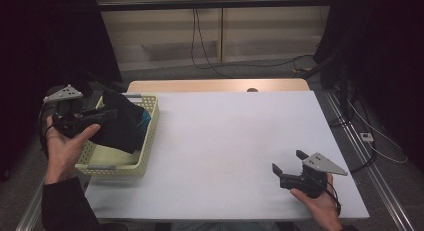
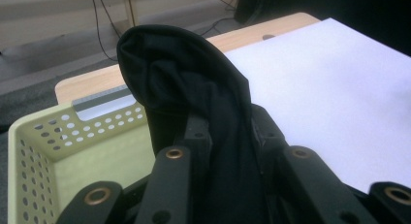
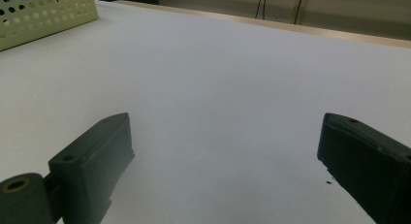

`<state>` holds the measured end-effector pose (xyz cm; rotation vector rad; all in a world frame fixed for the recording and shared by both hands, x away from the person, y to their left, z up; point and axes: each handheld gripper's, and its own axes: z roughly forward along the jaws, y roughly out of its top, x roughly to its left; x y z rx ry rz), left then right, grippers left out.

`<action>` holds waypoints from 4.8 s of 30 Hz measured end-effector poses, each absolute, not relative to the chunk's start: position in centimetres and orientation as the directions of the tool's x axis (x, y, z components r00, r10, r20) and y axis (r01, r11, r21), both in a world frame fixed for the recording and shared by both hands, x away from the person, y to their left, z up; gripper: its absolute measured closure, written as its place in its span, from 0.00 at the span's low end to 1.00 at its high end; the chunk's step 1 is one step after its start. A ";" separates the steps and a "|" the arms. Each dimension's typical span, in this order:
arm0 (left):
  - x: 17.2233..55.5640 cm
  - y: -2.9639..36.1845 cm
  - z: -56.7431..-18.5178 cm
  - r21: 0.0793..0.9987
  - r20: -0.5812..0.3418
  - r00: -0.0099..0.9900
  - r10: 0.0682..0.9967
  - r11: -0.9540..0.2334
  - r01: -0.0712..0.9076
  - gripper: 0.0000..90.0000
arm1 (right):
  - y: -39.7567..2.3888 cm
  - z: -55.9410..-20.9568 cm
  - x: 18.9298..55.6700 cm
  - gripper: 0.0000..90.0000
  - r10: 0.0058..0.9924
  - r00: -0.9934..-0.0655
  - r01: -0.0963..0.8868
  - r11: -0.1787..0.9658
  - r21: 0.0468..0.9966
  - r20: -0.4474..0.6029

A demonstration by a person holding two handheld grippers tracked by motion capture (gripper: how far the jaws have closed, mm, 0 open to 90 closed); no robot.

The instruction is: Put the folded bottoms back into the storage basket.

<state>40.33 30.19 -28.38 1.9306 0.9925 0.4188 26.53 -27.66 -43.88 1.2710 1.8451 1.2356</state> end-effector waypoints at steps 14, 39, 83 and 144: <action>41.4 29.9 -29.7 0.794 -0.076 0.591 0.803 -0.310 0.522 0.82 | -27.6 -43.9 26.5 0.06 0.923 -0.383 0.392 0.120 0.912 0.043; 45.7 30.7 -32.8 0.785 -0.075 0.601 0.796 -0.325 0.528 0.80 | -27.6 -44.0 26.6 0.06 0.922 -0.385 0.399 0.125 0.908 0.043; 48.2 32.7 -36.6 0.796 -0.116 0.546 0.830 -0.251 0.551 0.80 | -27.6 -44.1 26.7 0.06 0.922 -0.385 0.404 0.126 0.906 0.044; 49.3 31.2 -41.0 0.472 0.165 0.351 0.921 -0.387 0.792 0.98 | -27.5 -44.0 26.6 0.06 0.919 -0.393 0.396 0.128 0.909 0.042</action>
